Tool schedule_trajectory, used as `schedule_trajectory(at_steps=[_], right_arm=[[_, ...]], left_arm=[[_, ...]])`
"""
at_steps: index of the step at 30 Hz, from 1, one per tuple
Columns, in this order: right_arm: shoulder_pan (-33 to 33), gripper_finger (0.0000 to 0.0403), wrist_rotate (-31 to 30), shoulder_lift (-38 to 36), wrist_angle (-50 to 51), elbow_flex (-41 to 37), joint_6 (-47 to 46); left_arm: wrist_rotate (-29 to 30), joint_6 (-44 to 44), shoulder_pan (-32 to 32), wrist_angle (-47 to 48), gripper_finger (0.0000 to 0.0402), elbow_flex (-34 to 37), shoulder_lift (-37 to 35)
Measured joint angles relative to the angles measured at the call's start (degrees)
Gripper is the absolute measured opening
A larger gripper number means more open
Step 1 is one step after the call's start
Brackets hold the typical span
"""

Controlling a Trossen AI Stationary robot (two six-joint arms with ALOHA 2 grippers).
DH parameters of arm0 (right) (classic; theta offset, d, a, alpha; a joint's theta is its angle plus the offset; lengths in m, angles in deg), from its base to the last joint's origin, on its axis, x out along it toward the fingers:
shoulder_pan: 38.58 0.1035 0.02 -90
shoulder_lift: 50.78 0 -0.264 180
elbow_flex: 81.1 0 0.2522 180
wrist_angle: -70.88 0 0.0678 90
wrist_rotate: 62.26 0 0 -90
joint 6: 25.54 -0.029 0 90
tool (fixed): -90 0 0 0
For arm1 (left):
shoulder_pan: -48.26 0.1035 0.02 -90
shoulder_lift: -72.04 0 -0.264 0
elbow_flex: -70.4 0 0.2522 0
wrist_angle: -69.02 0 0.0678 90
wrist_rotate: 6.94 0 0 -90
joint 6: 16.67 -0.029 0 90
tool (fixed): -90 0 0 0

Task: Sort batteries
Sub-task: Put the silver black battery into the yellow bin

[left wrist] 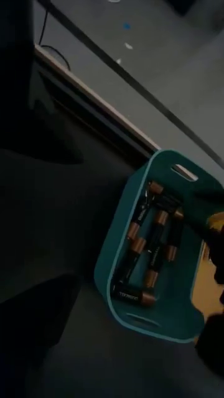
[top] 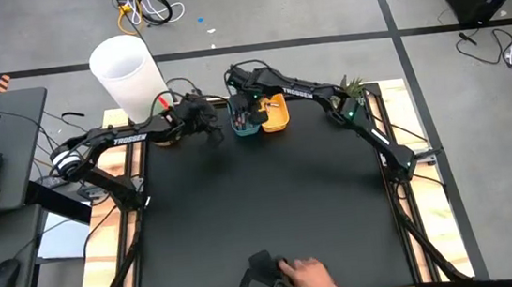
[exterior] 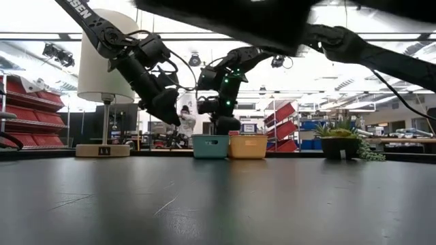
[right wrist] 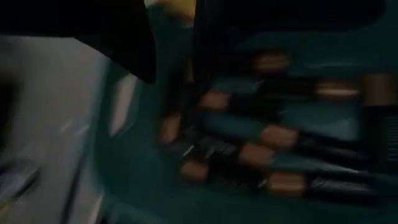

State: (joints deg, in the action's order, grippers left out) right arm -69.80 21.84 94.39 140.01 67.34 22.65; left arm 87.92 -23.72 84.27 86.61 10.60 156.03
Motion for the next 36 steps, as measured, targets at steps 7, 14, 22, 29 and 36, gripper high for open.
schedule_trajectory(at_steps=[7,14,22,29,36], right_arm=[[-0.91,0.0071,3.56,-0.10,-8.65,0.03,18.92],[-2.27,0.0038,12.98,-0.10,-6.48,0.03,30.62],[-3.25,0.0019,18.87,-0.08,-8.97,-1.71,41.70],[-3.75,0.0003,26.40,0.03,-9.48,-4.40,47.12],[-4.53,0.0000,31.46,0.08,-9.94,-5.87,44.93]], left_arm=[[0.09,2.71,0.00,0.29,0.0319,1.92,0.02],[0.14,4.21,0.00,0.34,0.0319,4.91,0.02],[0.15,5.00,0.00,-0.22,0.0319,5.09,0.02],[0.13,6.43,0.00,0.28,0.0319,5.09,0.02],[0.12,9.08,-0.11,0.30,0.0319,5.09,0.02]])
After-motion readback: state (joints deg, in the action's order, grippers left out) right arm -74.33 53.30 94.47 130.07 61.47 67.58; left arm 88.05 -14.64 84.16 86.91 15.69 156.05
